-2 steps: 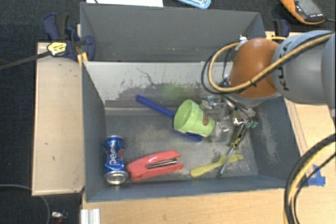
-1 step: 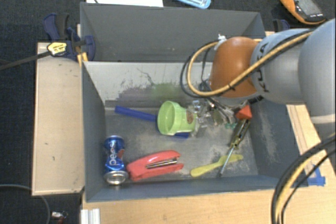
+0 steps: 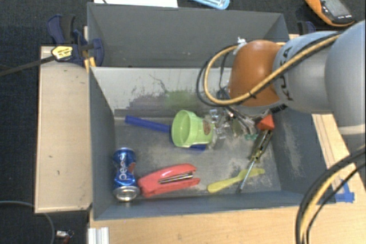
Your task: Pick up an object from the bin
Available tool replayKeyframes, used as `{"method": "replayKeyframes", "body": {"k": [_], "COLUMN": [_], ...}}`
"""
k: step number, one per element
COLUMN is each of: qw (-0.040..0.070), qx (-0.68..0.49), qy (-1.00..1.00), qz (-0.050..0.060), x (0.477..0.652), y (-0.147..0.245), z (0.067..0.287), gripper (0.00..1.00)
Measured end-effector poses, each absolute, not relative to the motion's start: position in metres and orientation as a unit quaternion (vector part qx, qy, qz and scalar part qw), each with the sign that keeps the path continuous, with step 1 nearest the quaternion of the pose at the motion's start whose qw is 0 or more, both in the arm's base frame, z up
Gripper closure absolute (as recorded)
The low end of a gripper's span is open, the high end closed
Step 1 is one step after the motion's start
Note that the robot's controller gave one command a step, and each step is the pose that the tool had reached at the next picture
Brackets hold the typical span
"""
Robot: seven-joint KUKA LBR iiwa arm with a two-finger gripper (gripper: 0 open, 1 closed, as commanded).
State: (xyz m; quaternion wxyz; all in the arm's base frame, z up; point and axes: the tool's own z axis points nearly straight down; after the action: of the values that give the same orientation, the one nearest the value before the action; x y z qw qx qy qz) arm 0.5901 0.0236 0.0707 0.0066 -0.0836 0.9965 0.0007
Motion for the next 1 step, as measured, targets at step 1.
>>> {"method": "replayKeyframes", "body": {"k": [1], "qw": [0.008], "qx": [-0.084], "qy": [0.996], "qz": [0.001], "x": [0.5902], "y": [0.0236], "z": [0.0854], "gripper": [1.0]}}
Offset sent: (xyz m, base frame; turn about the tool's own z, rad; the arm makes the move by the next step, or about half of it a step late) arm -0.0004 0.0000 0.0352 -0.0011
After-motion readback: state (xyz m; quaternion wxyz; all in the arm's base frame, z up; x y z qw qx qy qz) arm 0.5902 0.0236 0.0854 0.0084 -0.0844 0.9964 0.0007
